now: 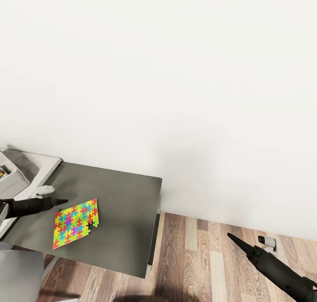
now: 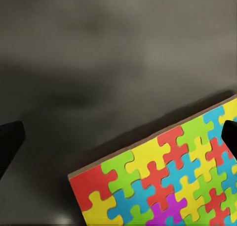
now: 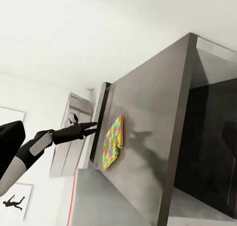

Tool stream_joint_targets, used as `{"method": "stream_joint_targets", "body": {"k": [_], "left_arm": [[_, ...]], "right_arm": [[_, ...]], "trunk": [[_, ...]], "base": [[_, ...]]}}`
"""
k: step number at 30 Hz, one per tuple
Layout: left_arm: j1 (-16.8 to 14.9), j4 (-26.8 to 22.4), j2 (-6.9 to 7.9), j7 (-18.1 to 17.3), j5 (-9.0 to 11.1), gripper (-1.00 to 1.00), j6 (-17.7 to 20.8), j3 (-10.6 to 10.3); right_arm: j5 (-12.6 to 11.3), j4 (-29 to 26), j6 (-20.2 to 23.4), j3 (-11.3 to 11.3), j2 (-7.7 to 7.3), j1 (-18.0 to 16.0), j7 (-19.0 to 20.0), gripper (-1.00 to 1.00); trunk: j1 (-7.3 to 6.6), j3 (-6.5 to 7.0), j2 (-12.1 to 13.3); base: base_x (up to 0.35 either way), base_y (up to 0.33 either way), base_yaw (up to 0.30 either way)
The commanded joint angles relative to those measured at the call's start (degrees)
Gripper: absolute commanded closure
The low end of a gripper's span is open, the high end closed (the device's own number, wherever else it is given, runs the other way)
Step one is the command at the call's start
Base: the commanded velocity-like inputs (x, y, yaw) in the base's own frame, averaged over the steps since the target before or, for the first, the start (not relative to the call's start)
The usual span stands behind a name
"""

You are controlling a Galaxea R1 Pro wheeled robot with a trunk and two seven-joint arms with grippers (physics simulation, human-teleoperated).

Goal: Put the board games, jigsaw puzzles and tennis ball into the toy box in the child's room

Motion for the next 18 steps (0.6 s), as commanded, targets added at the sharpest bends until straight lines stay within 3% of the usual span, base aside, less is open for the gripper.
{"method": "stream_joint_targets", "body": {"k": [1, 15, 18], "left_arm": [[0.0, 0.0, -0.1, -0.3, -0.3, -1.0, 0.5, 0.1], [0.1, 1.9, -0.29, -0.2, -0.4, -1.0, 1.0, -0.3], [0.1, 3.2, -0.29, -0.2, -0.5, -1.0, 0.8, -1.2]], "right_arm": [[-0.3, 0.0, 0.4, 0.0, -0.02, 0.0, -0.1, -1.0], [-0.3, 0.0, 0.4, 0.0, -0.1, 0.0, 0.0, -1.0], [-0.3, 0.0, 0.4, 0.0, -0.1, 0.0, 0.0, -1.0]], "trunk": [[0.03, -0.08, -0.1], [0.03, -0.08, -0.1], [0.03, -0.08, -0.1]], "base": [[0.0, 0.0, 0.0], [0.0, 0.0, 0.0], [0.0, 0.0, 0.0]]}}
